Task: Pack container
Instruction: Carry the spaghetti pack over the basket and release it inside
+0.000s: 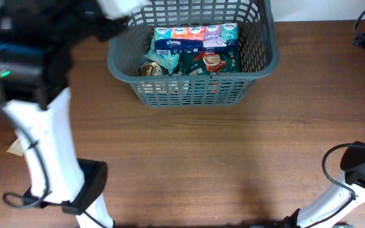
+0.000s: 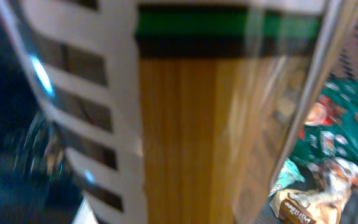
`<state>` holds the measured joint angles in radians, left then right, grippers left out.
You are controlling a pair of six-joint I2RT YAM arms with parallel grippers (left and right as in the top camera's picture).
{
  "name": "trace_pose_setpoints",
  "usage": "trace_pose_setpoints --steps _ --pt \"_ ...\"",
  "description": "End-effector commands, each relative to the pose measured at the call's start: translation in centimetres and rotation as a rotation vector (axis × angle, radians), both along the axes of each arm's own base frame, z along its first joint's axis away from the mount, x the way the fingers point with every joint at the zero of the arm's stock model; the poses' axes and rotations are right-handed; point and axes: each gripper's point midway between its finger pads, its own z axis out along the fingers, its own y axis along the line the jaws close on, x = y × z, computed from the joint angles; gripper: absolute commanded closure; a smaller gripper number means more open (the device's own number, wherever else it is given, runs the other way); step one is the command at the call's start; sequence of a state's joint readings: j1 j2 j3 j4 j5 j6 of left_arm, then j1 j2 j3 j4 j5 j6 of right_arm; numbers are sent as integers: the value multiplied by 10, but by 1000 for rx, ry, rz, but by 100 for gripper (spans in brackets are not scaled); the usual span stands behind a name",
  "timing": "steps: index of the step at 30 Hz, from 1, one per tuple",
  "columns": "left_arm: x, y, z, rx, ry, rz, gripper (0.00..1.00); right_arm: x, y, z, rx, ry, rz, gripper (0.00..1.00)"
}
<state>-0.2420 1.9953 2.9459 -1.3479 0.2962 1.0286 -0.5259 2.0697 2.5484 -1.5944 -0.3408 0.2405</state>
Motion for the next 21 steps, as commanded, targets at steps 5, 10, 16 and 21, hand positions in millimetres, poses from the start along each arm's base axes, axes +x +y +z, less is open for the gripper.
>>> trace_pose_setpoints --steps 5,10,16,21 --pt "53 -73 -130 261 159 -231 98 0 2 1 8 -2 -3 1" --pt "90 -84 -193 268 259 -198 98 0 2 1 8 -2 -2 1" --pt "112 -79 -236 291 355 -40 99 0 2 1 8 -2 -2 1" --pt "111 -86 -250 313 374 -50 99 0 2 1 8 -2 -3 1"
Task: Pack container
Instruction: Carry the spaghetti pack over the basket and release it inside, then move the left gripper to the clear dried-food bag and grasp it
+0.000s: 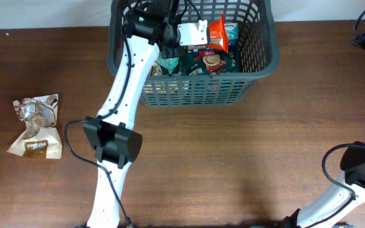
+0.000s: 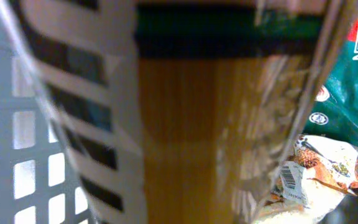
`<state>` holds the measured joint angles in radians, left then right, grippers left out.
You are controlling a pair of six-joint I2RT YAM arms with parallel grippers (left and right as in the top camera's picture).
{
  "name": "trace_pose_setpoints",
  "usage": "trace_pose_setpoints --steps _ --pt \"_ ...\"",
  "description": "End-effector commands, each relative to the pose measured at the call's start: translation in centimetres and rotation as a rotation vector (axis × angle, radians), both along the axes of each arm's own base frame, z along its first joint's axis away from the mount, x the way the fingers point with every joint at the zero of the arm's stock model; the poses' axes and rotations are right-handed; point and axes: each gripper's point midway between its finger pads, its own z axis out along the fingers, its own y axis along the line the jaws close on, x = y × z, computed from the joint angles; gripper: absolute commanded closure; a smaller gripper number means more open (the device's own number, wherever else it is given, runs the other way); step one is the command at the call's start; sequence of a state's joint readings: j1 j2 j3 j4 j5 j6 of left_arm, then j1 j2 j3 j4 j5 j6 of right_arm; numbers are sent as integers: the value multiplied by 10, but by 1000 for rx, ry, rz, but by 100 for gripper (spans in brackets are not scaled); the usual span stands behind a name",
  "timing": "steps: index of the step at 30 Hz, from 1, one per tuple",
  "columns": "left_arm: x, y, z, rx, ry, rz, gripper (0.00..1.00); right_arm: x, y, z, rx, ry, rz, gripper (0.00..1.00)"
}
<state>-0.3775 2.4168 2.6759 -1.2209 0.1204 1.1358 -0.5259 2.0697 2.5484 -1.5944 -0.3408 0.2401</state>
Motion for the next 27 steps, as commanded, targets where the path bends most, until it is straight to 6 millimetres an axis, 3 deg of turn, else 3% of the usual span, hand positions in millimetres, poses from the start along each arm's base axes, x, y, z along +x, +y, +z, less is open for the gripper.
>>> trace_pose_setpoints --steps 1,2,3,5,6,7,8,10,12,15,18,21,24,27 --pt "-3 -8 36 -37 -78 4 98 0 2 1 8 -2 -3 1" --pt "-3 -8 35 -35 -74 4 98 0 2 1 8 -2 -3 1" --pt "-3 -8 34 -34 -71 5 91 0 2 1 8 -2 -3 1" --pt "-3 -8 33 -34 -70 5 62 0 2 1 8 -2 -3 1" --pt "-3 -8 34 -36 -70 8 44 0 2 1 8 -2 -3 1" --pt "-4 -7 36 -37 -72 8 14 0 2 1 8 -2 -3 1" --pt "-5 -7 40 -47 -74 22 1 0 2 1 8 -2 -2 1" --pt "-6 -4 57 -83 -88 78 1 0 2 1 8 -2 -3 1" --pt "-8 6 85 -131 -127 193 1 0 2 1 8 -2 -3 1" --pt "-13 41 137 -167 -229 373 1 0 2 1 8 -2 -3 1" --pt "-35 85 189 -210 -306 489 1 0 2 1 8 -2 -3 1" --pt "-65 139 239 -288 -375 615 1 0 2 1 8 -2 -3 1" --pt "-94 203 277 -339 -452 750 1 0 2 1 8 -2 -2 1" --pt "-120 265 288 -357 -481 896 1 0 2 1 8 -2 -3 1"
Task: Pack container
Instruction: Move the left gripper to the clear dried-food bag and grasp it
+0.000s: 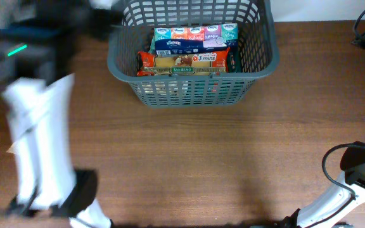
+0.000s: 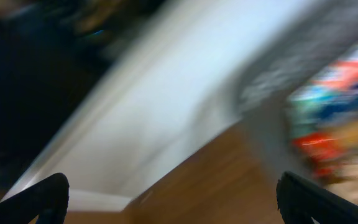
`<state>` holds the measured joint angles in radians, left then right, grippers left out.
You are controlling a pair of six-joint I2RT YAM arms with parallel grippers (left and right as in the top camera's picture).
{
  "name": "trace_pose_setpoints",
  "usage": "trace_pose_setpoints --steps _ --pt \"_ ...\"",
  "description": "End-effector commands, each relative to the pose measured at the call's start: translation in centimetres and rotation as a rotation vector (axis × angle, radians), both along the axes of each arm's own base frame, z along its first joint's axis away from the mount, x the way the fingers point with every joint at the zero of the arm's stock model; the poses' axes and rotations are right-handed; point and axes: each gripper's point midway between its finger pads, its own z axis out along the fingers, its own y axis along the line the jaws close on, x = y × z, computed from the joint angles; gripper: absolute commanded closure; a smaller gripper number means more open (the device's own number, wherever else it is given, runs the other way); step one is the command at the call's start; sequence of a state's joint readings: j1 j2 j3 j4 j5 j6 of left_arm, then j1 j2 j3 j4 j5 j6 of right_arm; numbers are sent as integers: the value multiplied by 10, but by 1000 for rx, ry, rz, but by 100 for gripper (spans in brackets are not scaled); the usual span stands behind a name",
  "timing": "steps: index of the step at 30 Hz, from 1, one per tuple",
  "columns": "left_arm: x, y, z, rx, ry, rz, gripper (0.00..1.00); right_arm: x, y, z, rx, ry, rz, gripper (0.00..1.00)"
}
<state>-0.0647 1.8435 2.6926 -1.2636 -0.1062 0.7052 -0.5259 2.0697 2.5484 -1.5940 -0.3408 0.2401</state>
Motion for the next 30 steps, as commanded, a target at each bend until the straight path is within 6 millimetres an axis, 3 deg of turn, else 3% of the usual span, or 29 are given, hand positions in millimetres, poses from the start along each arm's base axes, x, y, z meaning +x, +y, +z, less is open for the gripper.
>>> trace_pose_setpoints --steps 1,4,7,10,14,18,25,30 --pt "-29 59 -1 -90 13 153 1 0 2 1 9 -2 -3 1" --pt "-43 113 -36 -208 100 298 1 0 2 1 8 -2 -3 1" --pt "-50 158 -105 -401 252 484 1 0 2 1 9 -2 -3 1" --pt "-57 176 -191 -510 464 551 1 0 2 1 9 -2 -3 1" --pt "-64 194 -289 -547 658 633 1 0 2 1 8 -2 -3 1" --pt "-67 217 -360 -546 737 708 0 0 2 1 9 -2 -3 1" --pt "-67 249 -414 -534 794 789 0 0 2 1 9 -2 -3 1" --pt "-68 255 -447 -572 841 797 0 0 2 1 9 -2 -3 1"
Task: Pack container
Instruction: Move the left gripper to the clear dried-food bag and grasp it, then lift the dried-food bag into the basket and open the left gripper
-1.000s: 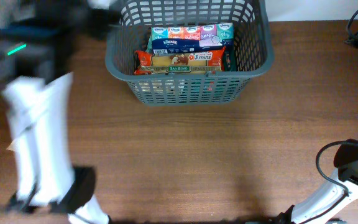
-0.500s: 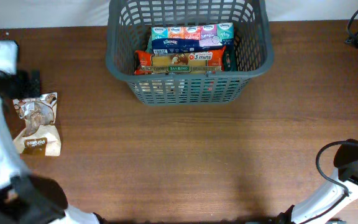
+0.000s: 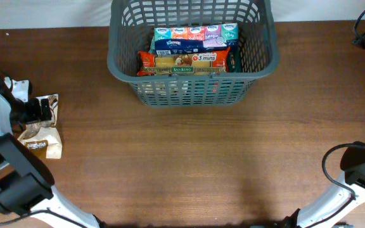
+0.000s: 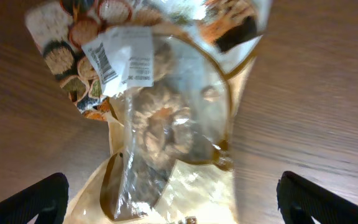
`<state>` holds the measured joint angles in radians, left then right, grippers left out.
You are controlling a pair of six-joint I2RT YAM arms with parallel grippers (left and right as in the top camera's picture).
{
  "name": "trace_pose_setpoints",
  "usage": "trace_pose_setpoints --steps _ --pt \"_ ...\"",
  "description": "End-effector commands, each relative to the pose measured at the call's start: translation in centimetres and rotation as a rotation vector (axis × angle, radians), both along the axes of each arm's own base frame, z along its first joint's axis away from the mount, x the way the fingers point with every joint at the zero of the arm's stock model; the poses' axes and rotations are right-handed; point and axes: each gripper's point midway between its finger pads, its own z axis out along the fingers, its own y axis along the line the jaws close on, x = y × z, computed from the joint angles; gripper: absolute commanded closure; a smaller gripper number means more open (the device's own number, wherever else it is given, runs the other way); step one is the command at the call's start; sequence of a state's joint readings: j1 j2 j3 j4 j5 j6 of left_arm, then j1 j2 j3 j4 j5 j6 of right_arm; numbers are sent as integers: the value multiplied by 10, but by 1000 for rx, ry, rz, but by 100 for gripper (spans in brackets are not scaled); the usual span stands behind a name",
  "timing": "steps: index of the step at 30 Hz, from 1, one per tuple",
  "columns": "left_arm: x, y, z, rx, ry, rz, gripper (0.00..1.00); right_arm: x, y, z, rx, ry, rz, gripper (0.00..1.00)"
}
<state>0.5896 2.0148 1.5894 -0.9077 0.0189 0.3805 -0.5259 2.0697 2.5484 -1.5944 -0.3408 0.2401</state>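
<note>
A grey mesh basket (image 3: 258,60) stands at the far middle of the table. In it lie a row of tissue packs (image 3: 195,37) and, in front of them, a red and yellow pasta pack (image 3: 182,61). A clear and tan snack bag (image 3: 42,138) lies flat on the wood at the far left; the left wrist view shows the bag (image 4: 166,124) from straight above. My left gripper (image 3: 32,112) (image 4: 173,202) hovers over it, open, one finger on either side and nothing held. The right gripper is out of view.
The right arm's base and cable (image 3: 358,172) sit at the near right corner. A black object shows at the far right edge. Brown wooden tabletop (image 3: 189,158) stretches between the basket and the near edge.
My left arm was a blur beside the basket's left side, its gripper open and empty. Now it is at the table's left edge, open directly above the snack bag. The basket's contents are unchanged.
My left gripper held the pasta pack near the basket, then inside the basket over the packets there. Afterwards the pasta lay in the basket in front of the tissue packs and the gripper was empty. Now the gripper is open over the snack bag at the left.
</note>
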Motion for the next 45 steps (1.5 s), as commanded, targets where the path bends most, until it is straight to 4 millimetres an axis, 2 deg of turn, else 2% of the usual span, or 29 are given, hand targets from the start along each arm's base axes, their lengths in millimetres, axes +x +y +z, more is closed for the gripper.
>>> trace_pose_setpoints --steps 1,4,8,10,13,14,15,17,20,23,24,26,27,28,29,32,34,36,37,39,41,42,45 --pt "-3 4 -29 -37 44 20 0 0 2 1 8 -2 -2 1" --pt "-6 2 -51 -63 84 20 0 0 2 1 8 -2 -3 1" --pt "-7 1 -70 -81 110 20 11 0 2 1 8 -2 -3 1" --pt "-6 1 -78 -87 118 20 32 0 2 1 8 -2 -3 1" --pt "-5 -1 -79 -97 113 -2 69 0 2 1 8 -2 -3 1" --pt "-4 0 -78 -95 109 -1 94 0 2 1 8 -2 -3 1" --pt "-3 0 -76 -93 106 -1 98 0 2 1 8 -2 -3 1" --pt "2 -1 -66 -106 93 -5 98 0 2 1 9 -2 -3 1" --pt "20 -1 -31 -129 27 -19 98 0 2 1 8 -2 -3 1" --pt "47 1 28 -119 -93 -43 98 0 2 1 9 -2 -3 1" --pt "56 1 50 -113 -142 -55 98 0 2 1 8 -2 -3 1" --pt "77 -4 107 -90 -269 -96 98 0 2 1 8 -2 -3 1" --pt "84 -8 133 -72 -326 -118 98 0 2 1 8 -2 -3 1" --pt "93 -14 169 -39 -401 -152 98 0 2 1 8 -2 -3 1" --pt "97 -20 191 -14 -445 -182 98 0 2 1 8 -2 -3 1" --pt "106 -54 275 120 -608 -364 98 0 2 1 8 -2 -3 1" --pt "108 -91 326 244 -701 -550 98 0 2 1 8 -2 -3 1" --pt "105 -135 361 369 -757 -764 98 0 2 1 8 -2 -3 1" --pt "102 -163 377 436 -783 -889 98 0 2 1 8 -2 -3 1" --pt "94 -215 395 535 -816 -1096 98 0 2 1 8 -2 -3 1" --pt "89 -262 402 600 -835 -1259 98 0 2 1 8 -2 -3 1" --pt "87 -287 402 626 -838 -1335 98 0 2 1 8 -2 -3 1" --pt "84 -343 393 669 -817 -1470 98 0 2 1 8 -2 -3 1"
